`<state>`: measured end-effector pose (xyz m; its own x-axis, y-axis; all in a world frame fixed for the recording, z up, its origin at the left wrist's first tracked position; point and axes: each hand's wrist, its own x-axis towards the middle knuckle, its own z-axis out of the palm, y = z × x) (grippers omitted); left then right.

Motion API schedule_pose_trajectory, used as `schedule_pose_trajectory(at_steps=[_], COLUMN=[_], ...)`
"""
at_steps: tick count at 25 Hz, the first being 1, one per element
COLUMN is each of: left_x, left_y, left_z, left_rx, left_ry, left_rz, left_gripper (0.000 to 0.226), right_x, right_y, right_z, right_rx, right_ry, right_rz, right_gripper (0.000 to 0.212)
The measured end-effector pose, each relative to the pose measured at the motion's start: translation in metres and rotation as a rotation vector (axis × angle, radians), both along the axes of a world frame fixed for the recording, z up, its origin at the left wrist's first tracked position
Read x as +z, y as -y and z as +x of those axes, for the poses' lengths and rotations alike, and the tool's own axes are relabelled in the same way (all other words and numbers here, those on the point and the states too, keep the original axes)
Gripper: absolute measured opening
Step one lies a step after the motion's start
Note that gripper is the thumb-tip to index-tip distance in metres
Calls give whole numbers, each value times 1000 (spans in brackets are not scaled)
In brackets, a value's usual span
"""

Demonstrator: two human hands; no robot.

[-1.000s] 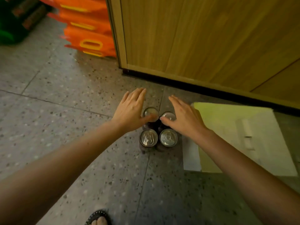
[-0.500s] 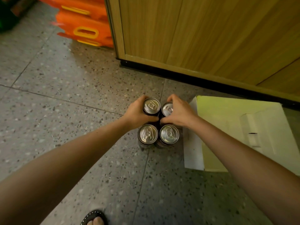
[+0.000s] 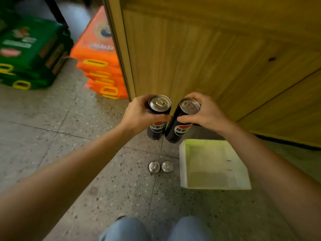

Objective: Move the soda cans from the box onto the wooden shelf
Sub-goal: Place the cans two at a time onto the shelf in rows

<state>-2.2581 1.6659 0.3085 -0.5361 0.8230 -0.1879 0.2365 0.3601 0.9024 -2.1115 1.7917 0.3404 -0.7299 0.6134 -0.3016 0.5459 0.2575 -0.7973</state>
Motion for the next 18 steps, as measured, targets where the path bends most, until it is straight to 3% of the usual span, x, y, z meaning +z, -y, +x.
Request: schedule_pose_trajectory(at_steps=[6, 10, 18], left_x=[255, 412, 629], left_y=[-11, -22, -72], left_z=[13, 15, 11], left_rx=[40, -20, -106], left_ry=[-26, -93, -240], left_rz=[127, 209, 389], left_gripper=[61, 57, 48], right_x=[254, 411, 623], right_y=[-6, -11, -41], right_z=[5, 8, 17], right_rx=[-68, -121, -224], right_ry=[-98, -139, -320], right_rz=[41, 102, 340], right_gripper=[64, 60, 50])
